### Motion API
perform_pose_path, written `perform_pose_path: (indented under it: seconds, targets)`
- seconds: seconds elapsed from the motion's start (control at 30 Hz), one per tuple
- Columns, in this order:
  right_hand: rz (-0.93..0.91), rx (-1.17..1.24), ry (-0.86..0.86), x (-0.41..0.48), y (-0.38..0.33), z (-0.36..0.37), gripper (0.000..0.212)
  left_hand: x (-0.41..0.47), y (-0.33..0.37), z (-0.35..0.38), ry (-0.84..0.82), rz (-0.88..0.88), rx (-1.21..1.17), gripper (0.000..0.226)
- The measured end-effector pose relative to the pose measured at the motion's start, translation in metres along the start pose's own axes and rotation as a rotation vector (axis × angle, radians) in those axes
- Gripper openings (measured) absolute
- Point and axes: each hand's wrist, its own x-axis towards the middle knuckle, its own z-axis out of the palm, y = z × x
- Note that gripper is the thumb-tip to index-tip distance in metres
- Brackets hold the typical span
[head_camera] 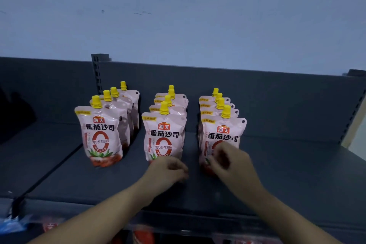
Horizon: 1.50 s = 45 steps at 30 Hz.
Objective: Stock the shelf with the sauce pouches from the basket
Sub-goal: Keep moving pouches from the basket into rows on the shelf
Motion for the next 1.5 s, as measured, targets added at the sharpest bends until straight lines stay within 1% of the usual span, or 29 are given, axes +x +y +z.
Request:
perform_pose_path:
  seconds: [0.03,0.07,0.1,0.13,0.17,0.2,0.23,0.27,0.3,0.33,0.37,0.4,0.43,0.47,0.53,0.57,0.6,0.67,0.77,0.87,0.93,1.0,1.07,1.13,1.2,1.37,1.43,1.5]
  targets:
    - [-0.042,0.007,-0.083,0.002,-0.009,0.009,0.007,-0.003,-0.005,-0.009,0.074,0.005,0.001,0.021]
    - [-0.055,0.029,-0.149,0.003,-0.019,0.019,0.015,-0.005,-0.01,-0.017,0.16,0.002,-0.007,0.027]
    - [-0.043,0.077,-0.207,0.005,-0.028,0.029,0.03,-0.007,-0.014,-0.024,0.256,-0.005,-0.025,0.031]
    - [0.014,0.137,-0.243,0.007,-0.036,0.04,0.044,-0.01,-0.017,-0.03,0.348,0.005,-0.043,0.029]
    - [0.084,0.222,-0.26,0.011,-0.042,0.05,0.054,-0.012,-0.018,-0.034,0.432,0.027,-0.059,0.023]
    - [0.177,0.32,-0.271,0.015,-0.047,0.06,0.06,-0.011,-0.018,-0.037,0.493,0.053,-0.063,0.022]
    - [0.276,0.419,-0.257,0.02,-0.05,0.07,0.064,-0.008,-0.02,-0.039,0.516,0.076,-0.055,0.029]
    - [0.391,0.499,-0.234,0.025,-0.05,0.077,0.066,-0.004,-0.022,-0.042,0.509,0.087,-0.042,0.044]
    - [0.5,0.565,-0.215,0.03,-0.05,0.082,0.065,0.001,-0.022,-0.044,0.472,0.081,-0.029,0.064]
    - [0.589,0.629,-0.211,0.034,-0.049,0.085,0.062,0.006,-0.022,-0.046,0.414,0.073,-0.046,0.085]
    - [0.648,0.694,-0.222,0.038,-0.049,0.084,0.056,0.011,-0.021,-0.047,0.344,0.059,-0.095,0.1]
    - [0.678,0.751,-0.244,0.04,-0.05,0.083,0.053,0.016,-0.019,-0.047,0.282,0.047,-0.155,0.109]
    - [0.685,0.796,-0.256,0.042,-0.048,0.083,0.052,0.022,-0.019,-0.048,0.24,0.041,-0.216,0.111]
    - [0.678,0.821,-0.268,0.043,-0.045,0.084,0.055,0.027,-0.02,-0.048,0.208,0.038,-0.272,0.105]
    - [0.655,0.834,-0.285,0.044,-0.043,0.087,0.063,0.03,-0.019,-0.048,0.148,0.056,-0.335,0.077]
    - [0.647,0.831,-0.284,0.044,-0.042,0.089,0.064,0.031,-0.019,-0.049,0.12,0.062,-0.339,0.068]
    - [0.646,0.834,-0.286,0.043,-0.042,0.09,0.064,0.031,-0.019,-0.049,0.097,0.064,-0.343,0.065]
    - [0.644,0.837,-0.3,0.043,-0.04,0.093,0.063,0.031,-0.019,-0.051,0.07,0.064,-0.353,0.063]
    - [0.64,0.846,-0.32,0.044,-0.038,0.094,0.063,0.03,-0.018,-0.053,0.078,0.071,-0.345,0.065]
    - [0.658,0.86,-0.312,0.044,-0.038,0.094,0.064,0.029,-0.018,-0.053,0.075,0.082,-0.339,0.064]
    - [0.661,0.842,-0.301,0.042,-0.041,0.093,0.06,0.03,-0.02,-0.054,0.058,0.08,-0.341,0.063]
    - [0.665,0.747,-0.273,0.039,-0.046,0.091,0.048,0.029,-0.023,-0.056,0.068,0.076,-0.34,0.06]
    - [0.645,0.605,-0.207,0.036,-0.046,0.09,0.04,0.027,-0.027,-0.057,0.117,0.08,-0.302,0.053]
    - [0.593,0.449,-0.171,0.034,-0.044,0.09,0.036,0.025,-0.031,-0.06,0.153,0.092,-0.22,0.038]
    - [0.545,0.333,-0.163,0.033,-0.042,0.089,0.035,0.023,-0.034,-0.063,0.146,0.115,-0.168,0.03]
    - [0.494,0.229,-0.112,0.034,-0.045,0.09,0.018,0.025,-0.039,-0.07,0.096,0.173,-0.104,0.027]
    - [0.498,0.206,-0.122,0.033,-0.047,0.09,0.018,0.025,-0.04,-0.07,0.101,0.177,-0.091,0.028]
    - [0.508,0.197,-0.183,0.032,-0.048,0.088,0.023,0.024,-0.042,-0.069,0.108,0.166,-0.085,0.029]
